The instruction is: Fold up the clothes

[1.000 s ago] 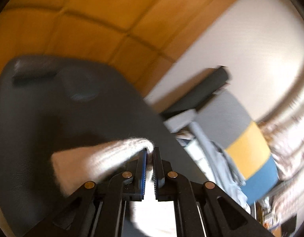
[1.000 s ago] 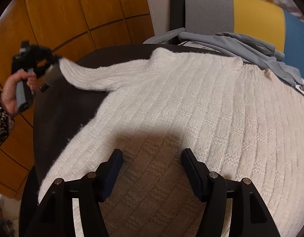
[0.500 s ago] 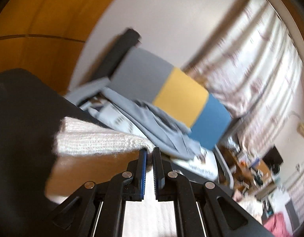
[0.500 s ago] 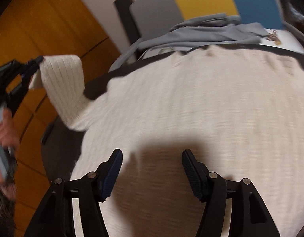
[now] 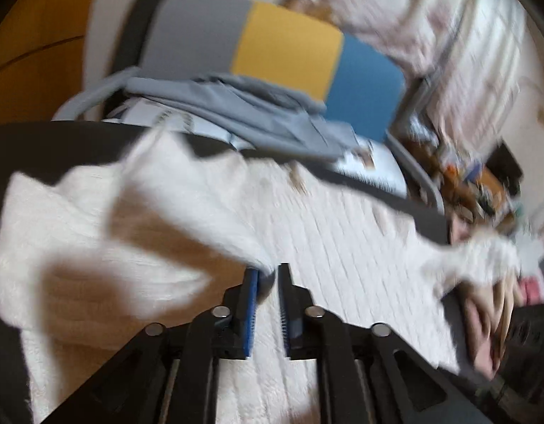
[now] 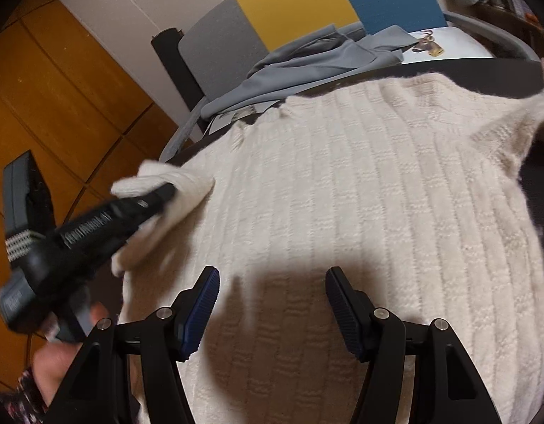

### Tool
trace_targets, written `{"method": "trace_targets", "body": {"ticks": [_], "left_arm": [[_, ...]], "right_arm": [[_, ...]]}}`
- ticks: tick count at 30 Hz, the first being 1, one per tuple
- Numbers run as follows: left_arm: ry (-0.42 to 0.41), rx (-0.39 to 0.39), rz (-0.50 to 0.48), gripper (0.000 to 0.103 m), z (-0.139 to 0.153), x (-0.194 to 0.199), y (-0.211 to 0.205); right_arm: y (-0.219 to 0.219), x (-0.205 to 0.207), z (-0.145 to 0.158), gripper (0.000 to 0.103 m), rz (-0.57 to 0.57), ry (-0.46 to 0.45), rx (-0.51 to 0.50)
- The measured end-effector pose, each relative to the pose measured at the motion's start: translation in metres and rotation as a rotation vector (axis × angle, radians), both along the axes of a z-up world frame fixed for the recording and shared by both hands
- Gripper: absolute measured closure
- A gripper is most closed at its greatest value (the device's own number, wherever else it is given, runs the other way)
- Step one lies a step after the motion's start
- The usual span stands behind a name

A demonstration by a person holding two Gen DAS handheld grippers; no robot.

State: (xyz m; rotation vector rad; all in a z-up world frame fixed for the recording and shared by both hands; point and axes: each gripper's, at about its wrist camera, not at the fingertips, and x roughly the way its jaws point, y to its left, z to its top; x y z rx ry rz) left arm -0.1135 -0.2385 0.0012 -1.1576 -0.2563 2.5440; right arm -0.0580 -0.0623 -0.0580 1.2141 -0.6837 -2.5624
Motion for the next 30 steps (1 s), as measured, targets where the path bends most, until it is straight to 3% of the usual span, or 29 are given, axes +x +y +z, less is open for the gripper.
{"method": "trace_targets", "body": {"ticks": [4, 11, 15, 19, 20, 21, 22, 23, 24, 27, 30], "left_arm": [[-0.012, 0.016, -0.039, 0.088, -0.003, 0.017, -0.015], [-0.03, 0.085, 0.099, 0.088, -0.014, 0.052, -0.106], [-0.078, 0.081, 0.17, 0.088, -0.031, 0.06, -0.14], [-0.105, 0.203, 0.196, 0.088, -0.036, 0.059, -0.159], [-0.109, 0.207, 0.201, 0.088, -0.036, 0.056, -0.16], [-0.111, 0.208, 0.205, 0.088, -0.036, 0.054, -0.16], [-0.113, 0.206, 0.206, 0.088, -0.035, 0.051, -0.159], [-0.118, 0.207, 0.204, 0.088, -0.035, 0.046, -0.158], [-0.125, 0.213, 0.198, 0.088, -0.035, 0.041, -0.156], [-0.151, 0.235, 0.205, 0.088, -0.036, 0.022, -0.152], [-0.109, 0.234, 0.241, 0.087, -0.034, 0.006, -0.152]], "right_arm": [[0.0, -0.001, 0.003, 0.039, 0.011, 0.004, 0.012], [-0.018, -0.021, 0.003, 0.038, 0.08, -0.019, -0.013], [-0.018, -0.043, -0.004, 0.038, 0.041, -0.052, -0.112], [-0.012, -0.071, -0.017, 0.039, -0.072, -0.11, -0.225], [-0.01, -0.077, -0.019, 0.041, -0.105, -0.115, -0.246], [-0.01, -0.081, -0.018, 0.051, -0.121, -0.118, -0.248], [-0.012, -0.087, -0.017, 0.066, -0.126, -0.128, -0.238], [-0.014, -0.093, -0.017, 0.075, -0.13, -0.141, -0.226], [-0.015, -0.098, -0.016, 0.091, -0.131, -0.149, -0.223], [-0.016, -0.109, -0.004, 0.094, -0.127, -0.14, -0.251], [-0.023, -0.112, 0.028, 0.094, -0.078, -0.075, -0.261]]}}
